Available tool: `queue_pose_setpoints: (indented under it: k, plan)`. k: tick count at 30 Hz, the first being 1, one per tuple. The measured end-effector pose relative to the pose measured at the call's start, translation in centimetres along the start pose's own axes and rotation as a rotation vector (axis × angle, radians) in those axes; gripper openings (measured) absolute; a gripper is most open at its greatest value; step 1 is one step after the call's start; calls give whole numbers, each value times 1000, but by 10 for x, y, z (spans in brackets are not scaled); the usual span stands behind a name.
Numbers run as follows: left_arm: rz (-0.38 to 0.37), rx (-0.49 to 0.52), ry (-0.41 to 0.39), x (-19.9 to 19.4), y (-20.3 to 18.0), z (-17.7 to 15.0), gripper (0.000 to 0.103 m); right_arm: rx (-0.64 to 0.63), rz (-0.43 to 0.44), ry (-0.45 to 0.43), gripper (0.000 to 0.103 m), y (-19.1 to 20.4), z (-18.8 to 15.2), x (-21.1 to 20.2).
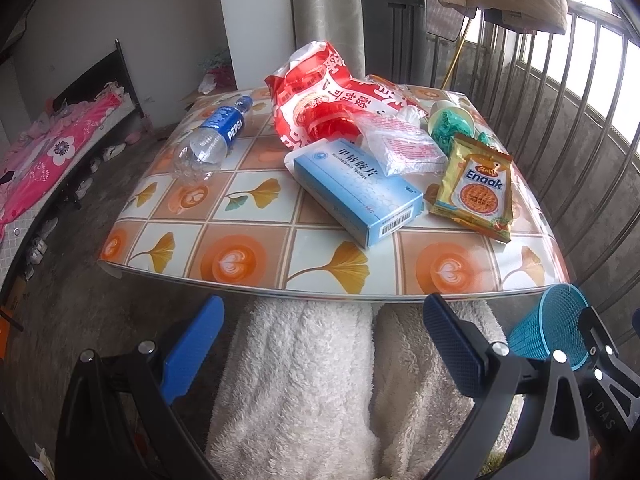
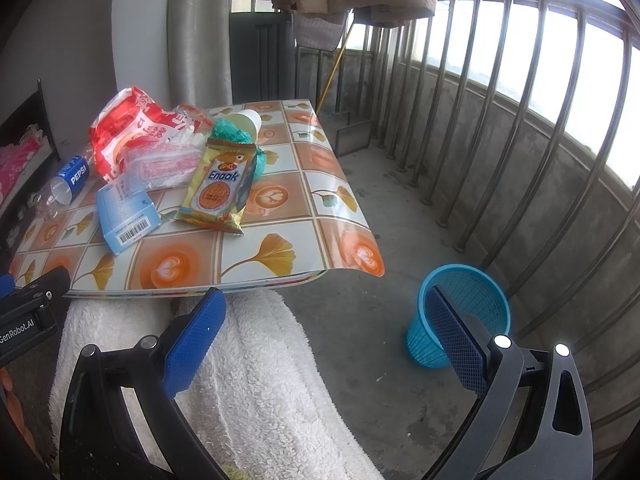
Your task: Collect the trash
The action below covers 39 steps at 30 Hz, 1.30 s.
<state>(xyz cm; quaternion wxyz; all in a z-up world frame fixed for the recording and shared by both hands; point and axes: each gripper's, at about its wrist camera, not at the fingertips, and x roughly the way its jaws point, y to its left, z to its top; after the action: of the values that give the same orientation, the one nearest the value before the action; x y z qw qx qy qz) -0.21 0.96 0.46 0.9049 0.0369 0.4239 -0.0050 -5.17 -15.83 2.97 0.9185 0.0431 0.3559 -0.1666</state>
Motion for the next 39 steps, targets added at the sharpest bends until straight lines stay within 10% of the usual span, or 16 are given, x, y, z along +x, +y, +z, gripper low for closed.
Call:
queue_pose_setpoints:
  k: [39]
  plan:
    - [18,-4,15,8,8,1,97,-14,21,18,96,8,2,6]
